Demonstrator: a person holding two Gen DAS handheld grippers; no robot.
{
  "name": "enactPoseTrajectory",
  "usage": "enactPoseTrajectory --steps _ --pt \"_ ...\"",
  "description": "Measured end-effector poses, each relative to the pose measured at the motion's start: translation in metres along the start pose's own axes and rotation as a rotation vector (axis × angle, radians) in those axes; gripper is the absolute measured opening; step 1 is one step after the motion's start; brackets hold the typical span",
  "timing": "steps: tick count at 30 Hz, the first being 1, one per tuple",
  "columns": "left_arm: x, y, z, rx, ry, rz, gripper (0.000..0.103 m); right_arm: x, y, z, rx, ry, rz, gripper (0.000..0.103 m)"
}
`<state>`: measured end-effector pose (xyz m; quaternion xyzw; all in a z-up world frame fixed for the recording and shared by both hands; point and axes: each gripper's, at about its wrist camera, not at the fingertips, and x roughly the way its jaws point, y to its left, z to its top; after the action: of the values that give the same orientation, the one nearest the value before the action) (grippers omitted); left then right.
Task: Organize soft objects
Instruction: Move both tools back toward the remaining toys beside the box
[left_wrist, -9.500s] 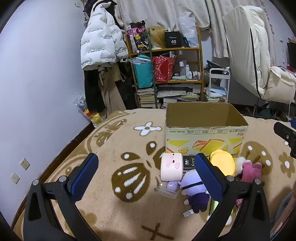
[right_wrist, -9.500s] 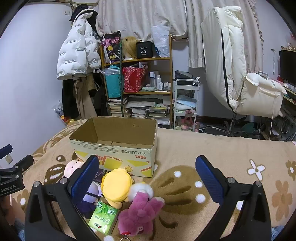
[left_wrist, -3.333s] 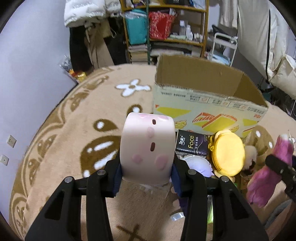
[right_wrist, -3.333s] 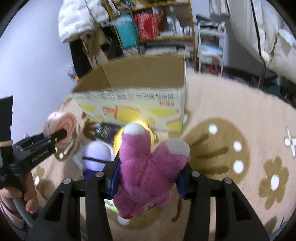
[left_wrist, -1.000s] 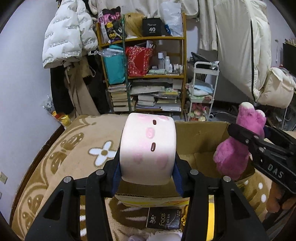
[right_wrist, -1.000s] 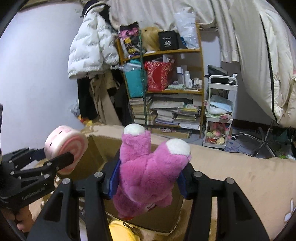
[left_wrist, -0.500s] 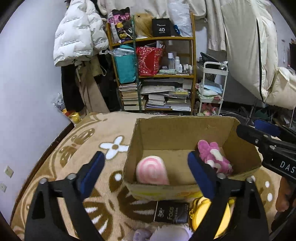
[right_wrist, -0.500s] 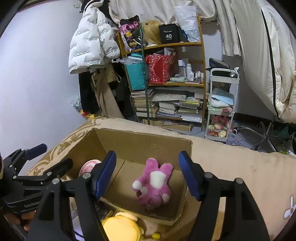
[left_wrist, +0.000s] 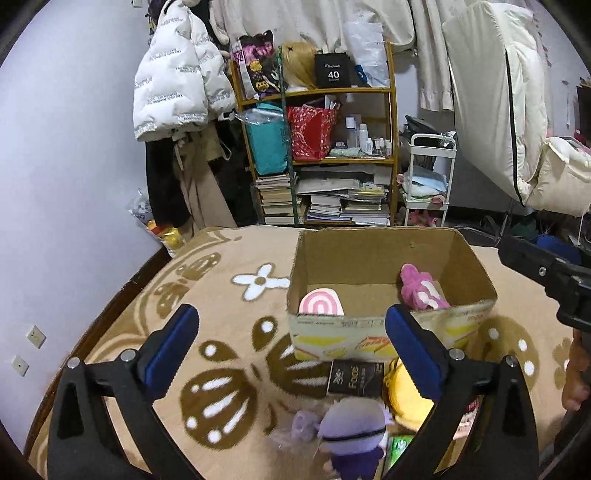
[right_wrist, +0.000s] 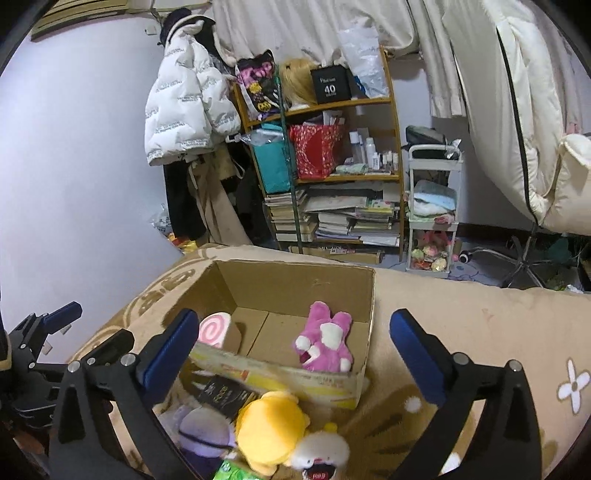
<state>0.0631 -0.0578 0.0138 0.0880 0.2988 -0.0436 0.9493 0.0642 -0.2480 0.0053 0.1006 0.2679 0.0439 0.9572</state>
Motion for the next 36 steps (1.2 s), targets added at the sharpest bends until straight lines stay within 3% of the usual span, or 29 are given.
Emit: enactPoseTrajectory --steps 6,15,36 --pt "-0.027 0.006 -0.006 0.023 0.012 0.002 0.1 -0.03 0.007 -0.01 0.022 -0.009 -0.003 0.103" --pt "-0.048 0.019 -0.023 0.019 0.024 0.019 0.1 -0.049 0.017 -0.037 -0.003 0.059 -0.026 0.103" --pt "-0.011 0.012 -0.046 0.009 0.131 -0.032 0.1 -0.019 0.012 -0.058 0.003 0.168 -0.041 0.103"
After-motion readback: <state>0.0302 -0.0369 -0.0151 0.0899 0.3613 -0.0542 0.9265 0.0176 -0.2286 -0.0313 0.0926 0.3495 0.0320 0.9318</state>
